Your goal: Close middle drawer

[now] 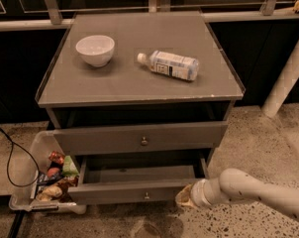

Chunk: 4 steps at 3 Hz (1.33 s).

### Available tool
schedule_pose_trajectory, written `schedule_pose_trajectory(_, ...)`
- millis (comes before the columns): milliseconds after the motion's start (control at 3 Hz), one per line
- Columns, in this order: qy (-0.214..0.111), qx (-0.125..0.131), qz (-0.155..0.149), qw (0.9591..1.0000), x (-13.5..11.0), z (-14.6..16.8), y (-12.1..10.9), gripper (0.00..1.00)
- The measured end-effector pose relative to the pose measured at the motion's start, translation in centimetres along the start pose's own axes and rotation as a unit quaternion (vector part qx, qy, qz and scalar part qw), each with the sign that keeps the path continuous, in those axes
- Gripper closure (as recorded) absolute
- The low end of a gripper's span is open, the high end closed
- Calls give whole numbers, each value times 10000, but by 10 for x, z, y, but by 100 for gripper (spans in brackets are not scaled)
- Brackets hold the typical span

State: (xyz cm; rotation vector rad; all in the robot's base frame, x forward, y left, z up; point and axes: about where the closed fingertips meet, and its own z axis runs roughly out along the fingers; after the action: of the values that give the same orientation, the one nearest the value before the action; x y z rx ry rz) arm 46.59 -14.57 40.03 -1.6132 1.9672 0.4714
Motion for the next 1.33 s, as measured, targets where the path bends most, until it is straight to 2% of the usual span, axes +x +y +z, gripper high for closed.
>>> schedule_pose_trajectory(333, 31, 813, -235, 9964, -34, -39, -80, 100)
schedule_pose_trajectory(667, 10, 944, -265, 9952, -39, -47, -93, 82)
schedule_pose_trajectory(1000, 9, 939, -264, 9952, -39, -46, -93, 59)
schedule_pose_trajectory(1333, -179, 718, 46, 9973, -40, -55, -66, 63)
